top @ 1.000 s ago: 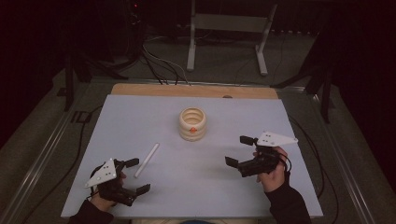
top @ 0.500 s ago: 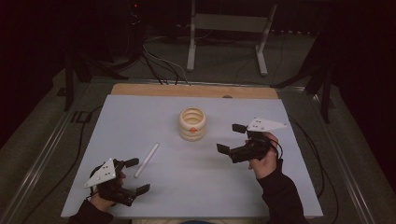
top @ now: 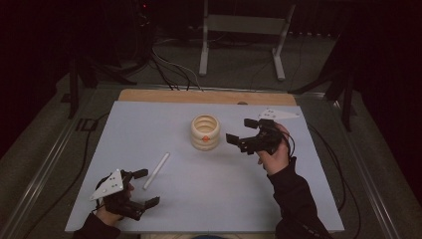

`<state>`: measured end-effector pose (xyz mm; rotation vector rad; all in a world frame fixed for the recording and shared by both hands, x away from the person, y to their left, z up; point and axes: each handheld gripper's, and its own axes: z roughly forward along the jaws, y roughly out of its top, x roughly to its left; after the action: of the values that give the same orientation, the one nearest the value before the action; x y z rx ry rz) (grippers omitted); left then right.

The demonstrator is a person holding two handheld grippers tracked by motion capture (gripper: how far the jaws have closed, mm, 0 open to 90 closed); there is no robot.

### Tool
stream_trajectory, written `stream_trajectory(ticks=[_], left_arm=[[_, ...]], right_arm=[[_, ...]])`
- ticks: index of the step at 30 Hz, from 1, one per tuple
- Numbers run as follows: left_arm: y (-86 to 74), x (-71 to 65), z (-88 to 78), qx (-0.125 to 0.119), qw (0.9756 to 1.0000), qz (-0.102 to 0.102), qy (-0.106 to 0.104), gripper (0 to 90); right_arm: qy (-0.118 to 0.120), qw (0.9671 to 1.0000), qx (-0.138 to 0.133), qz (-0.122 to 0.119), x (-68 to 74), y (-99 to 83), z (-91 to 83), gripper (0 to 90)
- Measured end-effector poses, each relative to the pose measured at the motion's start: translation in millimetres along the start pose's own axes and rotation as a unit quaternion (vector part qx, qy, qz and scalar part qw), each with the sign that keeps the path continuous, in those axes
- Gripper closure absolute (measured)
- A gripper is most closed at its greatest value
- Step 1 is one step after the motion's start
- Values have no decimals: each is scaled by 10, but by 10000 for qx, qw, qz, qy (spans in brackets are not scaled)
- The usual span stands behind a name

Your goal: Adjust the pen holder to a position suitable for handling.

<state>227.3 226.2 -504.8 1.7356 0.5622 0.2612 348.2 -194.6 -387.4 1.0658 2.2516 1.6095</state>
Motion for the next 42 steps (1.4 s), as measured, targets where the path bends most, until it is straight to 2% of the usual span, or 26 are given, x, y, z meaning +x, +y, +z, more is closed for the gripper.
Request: stream_trajectory(ticks=[4,11,16,20,23,28,29,31,33,38,42], left_arm=[[-3,3,1,24,10000,5,5,0],[-1,3,-2,8,10000,6,-2,0],[-3,5,-5,14,10000,-3,-1,0],[-3,4,-5,4,10000,-8,1,0],[0,5,-6,11,10000,17,-9,0],[-2,5,-4,21,10000,26,-10,0],[-1,6,-4,16,10000,18,-12,0],[-4,6,-4,17,10000,13,-6,0],[-3,4,-6,27,10000,19,-13,0],[-9,7,-3,20,10000,-10,-1,0],[-9,9,-2,24,10000,-1,0,0]], right_arm=[[-178,9990,164,382,-89,83,108,0],[-405,9948,473,812,-144,171,328,0],[-390,9921,713,954,-164,210,477,0],[-478,9883,883,1145,-189,248,590,0],[-540,9854,1019,1254,-212,266,664,45],[-636,9790,1283,1454,-249,281,803,91],[-659,9778,1344,1467,-253,287,829,135],[-761,9742,1437,1564,-265,296,879,153],[-792,9714,1531,1632,-280,302,925,218],[-1073,9602,1837,1810,-329,322,1032,325],[-1238,9526,2032,1898,-365,336,1106,382]])
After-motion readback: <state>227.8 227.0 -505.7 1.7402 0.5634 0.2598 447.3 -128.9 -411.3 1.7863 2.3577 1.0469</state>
